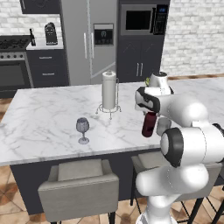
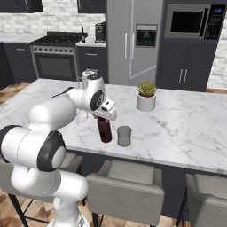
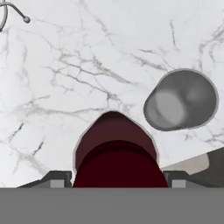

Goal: There is a wine glass and glass cup on the dining counter. Place the wine bottle next to the wine glass and the juice bottle next to the glass cup.

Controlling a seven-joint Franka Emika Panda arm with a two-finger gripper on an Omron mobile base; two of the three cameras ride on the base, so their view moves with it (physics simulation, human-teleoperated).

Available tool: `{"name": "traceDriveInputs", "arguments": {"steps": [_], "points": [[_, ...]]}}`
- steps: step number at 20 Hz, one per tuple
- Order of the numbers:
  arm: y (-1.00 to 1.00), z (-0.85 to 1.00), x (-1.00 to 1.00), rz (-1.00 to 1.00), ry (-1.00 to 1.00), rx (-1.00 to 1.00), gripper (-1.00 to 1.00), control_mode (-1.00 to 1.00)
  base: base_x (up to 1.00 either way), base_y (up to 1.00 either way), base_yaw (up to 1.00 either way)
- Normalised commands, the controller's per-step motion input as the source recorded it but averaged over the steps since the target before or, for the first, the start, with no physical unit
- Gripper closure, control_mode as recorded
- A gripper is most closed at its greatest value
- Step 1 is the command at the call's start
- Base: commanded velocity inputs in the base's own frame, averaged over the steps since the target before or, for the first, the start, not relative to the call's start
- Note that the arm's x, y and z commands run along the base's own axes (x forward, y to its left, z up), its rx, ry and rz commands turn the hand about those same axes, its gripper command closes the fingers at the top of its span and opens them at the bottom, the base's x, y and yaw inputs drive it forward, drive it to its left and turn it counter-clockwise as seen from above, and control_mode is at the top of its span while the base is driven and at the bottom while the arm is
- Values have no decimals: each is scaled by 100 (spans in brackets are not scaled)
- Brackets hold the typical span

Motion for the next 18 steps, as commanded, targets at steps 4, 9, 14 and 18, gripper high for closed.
{"name": "traceDriveInputs", "arguments": {"steps": [4, 9, 14, 18], "points": [[-14, -11, 19, 5, 0, 0, 100, -100, 0, 0, 0], [-14, -14, 11, 5, 0, 0, 100, -100, 0, 0, 0], [-2, -33, 6, 3, 0, 0, 100, -100, 0, 0, 0], [-3, -35, -3, 4, 0, 0, 100, -100, 0, 0, 0]]}}
